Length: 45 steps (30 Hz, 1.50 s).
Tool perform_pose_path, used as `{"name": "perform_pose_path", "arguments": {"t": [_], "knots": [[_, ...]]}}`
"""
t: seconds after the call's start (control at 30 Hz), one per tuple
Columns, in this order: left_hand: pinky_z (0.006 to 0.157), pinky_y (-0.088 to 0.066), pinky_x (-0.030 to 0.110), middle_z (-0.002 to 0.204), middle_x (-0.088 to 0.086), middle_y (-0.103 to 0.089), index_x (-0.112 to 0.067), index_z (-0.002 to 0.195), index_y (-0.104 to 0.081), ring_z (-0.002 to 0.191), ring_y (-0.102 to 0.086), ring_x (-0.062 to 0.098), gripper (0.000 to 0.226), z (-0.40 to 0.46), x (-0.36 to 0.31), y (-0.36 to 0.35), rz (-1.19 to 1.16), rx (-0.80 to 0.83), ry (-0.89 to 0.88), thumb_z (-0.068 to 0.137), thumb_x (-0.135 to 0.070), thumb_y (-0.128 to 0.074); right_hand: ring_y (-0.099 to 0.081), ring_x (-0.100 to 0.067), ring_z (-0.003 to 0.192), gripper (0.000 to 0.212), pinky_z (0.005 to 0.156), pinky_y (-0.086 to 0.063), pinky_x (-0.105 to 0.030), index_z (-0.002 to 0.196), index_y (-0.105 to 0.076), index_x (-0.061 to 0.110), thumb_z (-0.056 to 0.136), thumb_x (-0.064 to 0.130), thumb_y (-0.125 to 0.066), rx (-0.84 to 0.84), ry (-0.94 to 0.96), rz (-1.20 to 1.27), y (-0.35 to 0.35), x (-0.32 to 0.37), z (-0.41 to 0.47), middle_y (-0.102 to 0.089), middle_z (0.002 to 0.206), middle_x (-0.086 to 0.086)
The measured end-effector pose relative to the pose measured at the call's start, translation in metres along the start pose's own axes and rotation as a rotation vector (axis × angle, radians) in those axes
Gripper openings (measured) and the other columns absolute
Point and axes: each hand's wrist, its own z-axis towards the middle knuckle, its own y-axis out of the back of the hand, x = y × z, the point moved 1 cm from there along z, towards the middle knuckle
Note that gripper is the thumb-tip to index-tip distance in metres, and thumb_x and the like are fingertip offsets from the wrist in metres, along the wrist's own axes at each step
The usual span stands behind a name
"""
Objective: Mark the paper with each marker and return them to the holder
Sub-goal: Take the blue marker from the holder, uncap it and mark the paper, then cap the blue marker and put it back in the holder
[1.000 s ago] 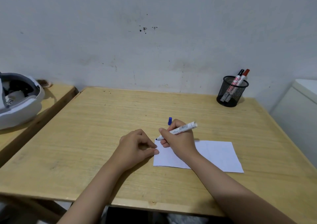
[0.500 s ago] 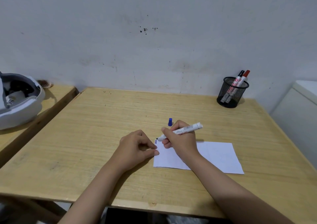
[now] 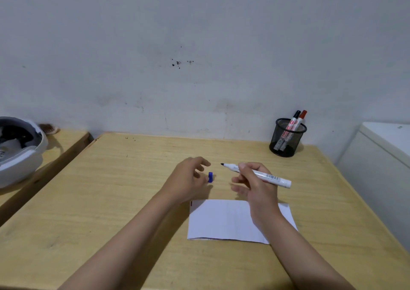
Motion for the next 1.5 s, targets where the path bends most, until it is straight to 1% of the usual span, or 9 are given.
{"name": "perform_pose_path", "arguments": {"t": [0.13,0.23,0.4,0.57,0.93,1.13,1.27,1.4,1.5], "knots": [[0.080,-0.052,0.035,0.103,0.005,-0.059,-0.022,0.110,-0.065,0.091,-0.061,0.022,0.029,0.020,-0.002,-0.016,0.198,0.115,-0.050,0.082,-0.015,-0.059,-0.055,-0.015,0.049,0.005,0.044,-0.047,-0.029,0.079,-0.065,0.012,0.080,0.011,-0.070,0.031,0.054,-0.116,0.016,0.007,-0.007,-0.062,0.063,-0.007],[0.069,-0.049,0.025,0.088,0.003,-0.066,-0.017,0.091,-0.070,0.082,-0.061,0.020,0.020,0.023,-0.001,-0.017,0.225,0.087,-0.057,0.078,-0.008,-0.059,-0.055,-0.015,0.051,0.003,0.044,-0.049,-0.031,0.080,-0.068,0.011,0.081,0.008,-0.068,0.072,0.072,-0.130,0.026,0.013,-0.013,-0.065,0.065,-0.008],[0.070,-0.051,0.025,0.067,-0.003,-0.065,-0.012,0.081,-0.068,0.068,-0.062,0.014,0.011,0.008,-0.020,0.000,-0.596,0.075,0.079,0.077,-0.003,-0.071,-0.054,-0.016,0.051,0.005,0.043,-0.049,-0.031,0.077,-0.071,0.009,0.079,0.006,-0.068,0.121,0.137,-0.136,0.033,0.024,-0.019,-0.067,0.065,-0.012],[0.076,-0.057,0.025,0.071,0.002,-0.067,-0.012,0.079,-0.067,0.069,-0.067,0.015,0.016,-0.009,-0.040,0.010,-0.856,0.134,0.084,0.079,0.003,-0.065,-0.055,-0.016,0.053,0.004,0.044,-0.050,-0.032,0.083,-0.069,0.002,0.082,0.003,-0.065,0.137,0.201,-0.148,0.031,0.032,-0.024,-0.067,0.062,-0.009],[0.076,-0.058,0.025,0.080,0.009,-0.072,-0.011,0.084,-0.073,0.075,-0.069,0.020,0.012,-0.030,-0.063,0.012,-0.815,0.241,-0.031,0.075,-0.002,-0.071,-0.058,-0.015,0.054,0.009,0.047,-0.053,-0.031,0.085,-0.069,0.002,0.080,0.009,-0.068,0.258,0.237,-0.213,0.033,0.049,-0.038,-0.069,0.063,-0.009],[0.068,-0.057,0.022,0.070,0.005,-0.074,-0.005,0.082,-0.074,0.069,-0.069,0.017,0.012,-0.040,-0.078,0.020,-0.765,0.097,-0.135,0.076,0.003,-0.069,-0.064,-0.014,0.061,0.007,0.054,-0.057,-0.028,0.089,-0.067,0.000,0.085,0.001,-0.061,0.302,0.213,-0.134,0.032,0.058,-0.040,-0.069,0.065,-0.006],[0.068,-0.053,0.020,0.073,0.003,-0.074,-0.007,0.083,-0.074,0.073,-0.067,0.016,0.010,-0.042,-0.081,0.012,-0.722,-0.052,-0.149,0.076,-0.001,-0.071,-0.064,-0.012,0.061,0.022,0.054,-0.058,-0.027,0.091,-0.068,0.007,0.078,0.023,-0.067,0.298,0.061,-0.105,0.025,0.063,-0.034,-0.069,0.071,-0.010],[0.068,-0.052,0.020,0.076,-0.002,-0.074,-0.021,0.076,-0.074,0.071,-0.063,0.010,0.017,-0.034,-0.086,0.004,-0.587,-0.291,-0.164,0.075,-0.005,-0.073,-0.060,-0.012,0.049,0.039,0.054,-0.058,-0.030,0.083,-0.067,0.001,0.080,0.040,-0.067,0.287,-0.079,-0.488,0.027,0.076,-0.024,-0.067,0.061,-0.007],[0.065,-0.049,0.011,0.079,-0.003,-0.072,-0.019,0.080,-0.072,0.068,-0.061,0.001,0.013,-0.028,-0.094,-0.003,-0.399,-0.383,-0.235,0.077,-0.006,-0.071,-0.056,-0.009,0.046,0.017,0.053,-0.053,-0.026,0.075,-0.067,0.011,0.073,0.024,-0.078,0.191,0.257,-0.797,0.037,0.092,-0.018,-0.063,0.057,0.000]]}}
